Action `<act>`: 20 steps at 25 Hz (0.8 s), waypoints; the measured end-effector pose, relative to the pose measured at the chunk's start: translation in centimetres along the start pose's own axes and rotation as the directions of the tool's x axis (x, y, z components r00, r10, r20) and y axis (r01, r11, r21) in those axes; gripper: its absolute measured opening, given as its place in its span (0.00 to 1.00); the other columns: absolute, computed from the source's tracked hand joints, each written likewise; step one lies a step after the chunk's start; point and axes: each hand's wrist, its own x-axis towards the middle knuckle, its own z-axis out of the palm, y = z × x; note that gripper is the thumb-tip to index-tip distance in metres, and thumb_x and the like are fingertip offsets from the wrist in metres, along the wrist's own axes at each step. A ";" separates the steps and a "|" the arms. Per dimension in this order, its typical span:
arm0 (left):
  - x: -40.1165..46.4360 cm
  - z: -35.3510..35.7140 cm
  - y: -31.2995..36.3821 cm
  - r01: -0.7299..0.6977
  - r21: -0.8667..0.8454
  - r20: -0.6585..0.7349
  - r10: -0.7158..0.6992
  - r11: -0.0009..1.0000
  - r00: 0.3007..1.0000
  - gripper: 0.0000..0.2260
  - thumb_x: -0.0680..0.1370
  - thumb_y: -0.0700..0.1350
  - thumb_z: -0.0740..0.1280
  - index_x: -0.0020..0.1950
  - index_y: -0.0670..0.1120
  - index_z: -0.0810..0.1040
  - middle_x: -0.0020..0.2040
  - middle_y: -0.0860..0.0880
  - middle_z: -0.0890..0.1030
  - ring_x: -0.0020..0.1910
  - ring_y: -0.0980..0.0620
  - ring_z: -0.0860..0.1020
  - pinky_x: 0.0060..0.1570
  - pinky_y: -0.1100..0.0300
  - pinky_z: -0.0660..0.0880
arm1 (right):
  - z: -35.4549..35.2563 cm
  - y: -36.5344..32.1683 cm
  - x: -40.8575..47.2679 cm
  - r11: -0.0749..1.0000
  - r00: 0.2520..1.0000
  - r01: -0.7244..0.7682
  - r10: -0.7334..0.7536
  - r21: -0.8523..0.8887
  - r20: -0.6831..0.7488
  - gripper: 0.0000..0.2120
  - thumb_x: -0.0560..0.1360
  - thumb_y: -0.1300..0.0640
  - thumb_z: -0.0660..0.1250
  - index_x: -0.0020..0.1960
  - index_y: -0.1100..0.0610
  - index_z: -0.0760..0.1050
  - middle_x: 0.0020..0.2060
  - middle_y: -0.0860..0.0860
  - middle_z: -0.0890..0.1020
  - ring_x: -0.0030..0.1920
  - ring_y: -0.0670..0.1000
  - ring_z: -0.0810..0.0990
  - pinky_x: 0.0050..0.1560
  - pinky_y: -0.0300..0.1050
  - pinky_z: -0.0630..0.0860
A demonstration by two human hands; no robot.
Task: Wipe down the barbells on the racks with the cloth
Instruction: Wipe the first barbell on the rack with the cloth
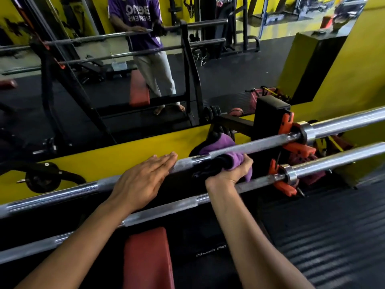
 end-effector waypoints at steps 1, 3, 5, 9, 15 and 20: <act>0.0 -0.1 -0.1 -0.002 0.010 -0.001 0.002 1.000 1.000 0.24 0.84 0.44 0.53 0.80 0.42 0.62 0.77 0.45 0.68 0.73 0.48 0.72 0.74 0.51 0.68 | 0.1 -0.1 -0.2 0.999 1.000 -0.009 0.009 -0.034 -0.001 0.18 0.80 0.43 0.57 0.37 0.52 0.70 0.22 0.47 0.77 0.26 0.48 0.80 0.27 0.33 0.74; -0.2 -0.1 0.0 -0.007 0.051 0.000 0.007 0.999 1.000 0.24 0.83 0.44 0.54 0.80 0.41 0.63 0.77 0.44 0.69 0.72 0.47 0.73 0.75 0.53 0.65 | -0.1 -1.6 0.1 0.998 1.000 -0.023 0.022 -0.066 -0.018 0.18 0.80 0.42 0.58 0.36 0.50 0.71 0.25 0.47 0.78 0.34 0.50 0.81 0.34 0.36 0.74; -0.2 0.1 0.1 -0.018 0.085 -0.011 0.019 0.996 1.000 0.25 0.82 0.42 0.56 0.80 0.41 0.63 0.77 0.43 0.69 0.72 0.47 0.73 0.76 0.54 0.62 | 0.3 -4.6 -0.1 0.991 0.999 -0.002 -0.003 -0.137 -0.036 0.29 0.85 0.48 0.53 0.27 0.45 0.75 0.23 0.42 0.78 0.37 0.45 0.81 0.34 0.36 0.73; -0.2 0.6 0.5 -0.001 0.160 -0.012 0.003 0.987 1.000 0.27 0.81 0.40 0.60 0.81 0.40 0.61 0.78 0.43 0.66 0.74 0.47 0.70 0.77 0.54 0.58 | 1.3 -8.2 -1.9 0.968 0.980 0.163 -0.181 -0.189 -0.082 0.21 0.85 0.46 0.52 0.35 0.48 0.70 0.28 0.49 0.80 0.32 0.48 0.75 0.18 0.35 0.67; -0.1 0.5 0.8 0.031 0.164 -0.015 -0.029 0.986 0.999 0.27 0.82 0.41 0.59 0.81 0.41 0.59 0.79 0.44 0.65 0.75 0.48 0.69 0.77 0.54 0.59 | -0.4 -2.6 0.9 0.988 0.991 0.077 -0.090 -0.136 -0.096 0.18 0.79 0.37 0.60 0.43 0.51 0.73 0.38 0.49 0.80 0.42 0.52 0.77 0.40 0.42 0.71; -0.2 0.4 0.7 0.049 0.127 -0.003 -0.049 0.991 0.999 0.28 0.81 0.41 0.59 0.82 0.43 0.59 0.78 0.44 0.67 0.74 0.48 0.71 0.75 0.53 0.63 | -0.5 -1.5 -0.4 0.991 0.998 -0.058 0.057 -0.117 -0.014 0.18 0.81 0.41 0.57 0.36 0.49 0.69 0.21 0.47 0.76 0.34 0.50 0.74 0.28 0.36 0.72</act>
